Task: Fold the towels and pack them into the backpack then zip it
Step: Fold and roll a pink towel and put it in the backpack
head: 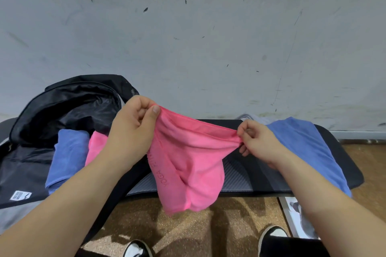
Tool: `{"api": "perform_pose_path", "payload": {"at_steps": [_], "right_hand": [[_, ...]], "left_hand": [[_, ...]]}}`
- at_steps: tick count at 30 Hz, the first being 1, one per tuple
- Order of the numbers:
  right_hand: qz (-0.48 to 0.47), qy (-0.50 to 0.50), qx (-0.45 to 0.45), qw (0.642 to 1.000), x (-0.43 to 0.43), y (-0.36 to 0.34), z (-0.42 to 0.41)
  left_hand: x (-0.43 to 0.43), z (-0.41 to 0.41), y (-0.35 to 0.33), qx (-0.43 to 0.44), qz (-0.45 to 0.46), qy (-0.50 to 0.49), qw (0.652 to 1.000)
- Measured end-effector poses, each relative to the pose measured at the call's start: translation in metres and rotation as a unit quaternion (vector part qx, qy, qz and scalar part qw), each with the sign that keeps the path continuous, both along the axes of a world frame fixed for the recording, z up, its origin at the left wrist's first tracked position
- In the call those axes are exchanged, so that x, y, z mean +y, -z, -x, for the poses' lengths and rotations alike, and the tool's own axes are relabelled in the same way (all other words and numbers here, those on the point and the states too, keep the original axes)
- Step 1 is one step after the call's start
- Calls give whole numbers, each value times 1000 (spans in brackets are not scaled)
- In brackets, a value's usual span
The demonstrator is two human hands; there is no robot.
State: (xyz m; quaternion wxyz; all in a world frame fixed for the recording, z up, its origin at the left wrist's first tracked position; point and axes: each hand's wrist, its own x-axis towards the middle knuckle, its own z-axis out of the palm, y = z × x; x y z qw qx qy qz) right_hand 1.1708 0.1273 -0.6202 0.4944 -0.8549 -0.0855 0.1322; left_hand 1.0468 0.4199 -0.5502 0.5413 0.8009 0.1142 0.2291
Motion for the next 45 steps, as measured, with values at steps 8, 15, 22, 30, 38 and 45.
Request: {"api": "perform_pose_path", "payload": {"at_steps": [8, 15, 22, 30, 38, 45], "right_hand": [[-86, -24, 19, 996, -27, -33, 20], [-229, 53, -73, 969, -47, -60, 44], [-338, 89, -118, 930, -57, -97, 67], [-248, 133, -135, 950, -68, -104, 71], [-274, 166, -146, 936, -63, -111, 70], [-230, 116, -50, 965, -66, -117, 69]], "left_hand": [[2, -1, -7, 1, -28, -60, 998], [4, 9, -6, -17, 25, -22, 999], [-16, 20, -23, -58, 127, 54, 989], [-18, 31, -26, -31, 129, 95, 987], [-19, 30, -28, -49, 139, 115, 982], [-14, 26, -31, -9, 118, 85, 989]]}}
